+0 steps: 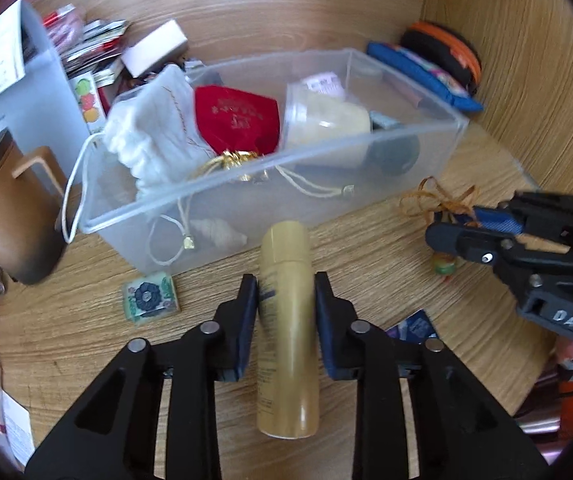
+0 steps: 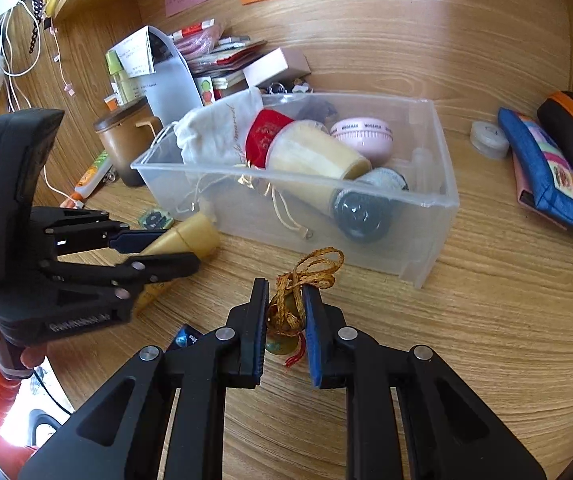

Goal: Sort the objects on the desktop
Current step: 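Lift and carry the gourd charm and sunscreen tube over the clear bin with both tools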

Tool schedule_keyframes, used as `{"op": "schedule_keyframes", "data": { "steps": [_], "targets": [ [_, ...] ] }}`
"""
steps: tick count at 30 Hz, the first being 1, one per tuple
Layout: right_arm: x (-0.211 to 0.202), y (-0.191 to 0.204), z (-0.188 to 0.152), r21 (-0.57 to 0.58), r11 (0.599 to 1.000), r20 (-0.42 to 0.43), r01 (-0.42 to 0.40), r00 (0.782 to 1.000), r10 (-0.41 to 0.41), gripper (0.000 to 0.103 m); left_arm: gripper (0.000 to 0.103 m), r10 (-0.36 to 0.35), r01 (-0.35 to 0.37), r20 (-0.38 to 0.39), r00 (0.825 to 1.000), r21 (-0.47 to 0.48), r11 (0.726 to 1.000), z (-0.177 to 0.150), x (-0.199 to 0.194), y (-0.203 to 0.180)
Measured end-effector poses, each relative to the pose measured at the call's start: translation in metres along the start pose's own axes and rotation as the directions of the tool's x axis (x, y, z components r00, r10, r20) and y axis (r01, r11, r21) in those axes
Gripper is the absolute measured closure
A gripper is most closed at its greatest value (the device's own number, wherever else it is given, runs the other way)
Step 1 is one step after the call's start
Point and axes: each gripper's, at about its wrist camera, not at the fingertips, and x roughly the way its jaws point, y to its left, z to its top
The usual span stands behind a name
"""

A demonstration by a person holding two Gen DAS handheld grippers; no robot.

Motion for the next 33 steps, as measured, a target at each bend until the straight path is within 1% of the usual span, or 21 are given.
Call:
{"op": "schedule_keyframes", "data": {
  "steps": [1,3,7,11,16,18,21,22,29,33],
  "targets": [
    [-0.001,0.001,0.001,-0.001,1.0,0.003,-0.003,1.0,0.003,0.088,0.076,-0.014,0.014,0.004,1.0,-0.013,1.0,0.0,-0.004,0.004],
    [-0.004,0.005,0.004,-0.006,1.0,0.008,-0.002,1.0,0.002,0.088,0.076,-0.018,0.018,0.004,1.0,-0.029,0.999,-0.001,-0.005,0.009],
    [-0.008,0.013,0.007,-0.029,1.0,0.015,0.001,1.0,-0.001,0.088,0.077,-0.033,0.032,-0.025,0.999,-0.057,0.998,-0.003,0.003,0.02],
    [-0.006,0.018,0.009,-0.034,0.999,0.008,0.0,1.0,0.0,0.088,0.077,-0.024,0.023,-0.025,0.999,-0.033,0.999,-0.005,0.004,0.02],
    [-0.002,0.021,0.011,-0.038,0.999,-0.003,0.005,1.0,-0.006,0.088,0.077,-0.011,0.011,-0.063,0.998,-0.003,1.0,-0.003,0.02,0.014],
    [-0.002,0.021,0.011,-0.039,0.999,-0.004,0.008,1.0,-0.008,0.088,0.077,0.005,-0.005,-0.052,0.999,0.014,1.0,-0.003,0.021,0.011],
    [-0.002,0.019,0.014,-0.033,0.999,-0.004,0.014,1.0,-0.014,0.088,0.077,0.014,-0.014,-0.042,0.999,0.013,1.0,0.0,0.023,0.006],
    [-0.003,0.019,0.015,-0.03,0.999,-0.003,0.015,1.0,-0.015,0.088,0.077,0.021,-0.021,-0.026,0.999,0.017,1.0,-0.001,0.02,0.005],
    [-0.006,0.018,0.026,-0.021,1.0,0.018,0.02,1.0,-0.02,0.088,0.078,0.013,-0.015,0.073,0.997,0.026,1.0,0.003,-0.014,-0.002],
    [-0.011,0.021,0.034,-0.028,0.999,0.044,0.025,0.999,-0.024,0.088,0.078,0.004,-0.004,0.112,0.994,0.004,1.0,0.007,-0.031,0.004]
  ]
}}
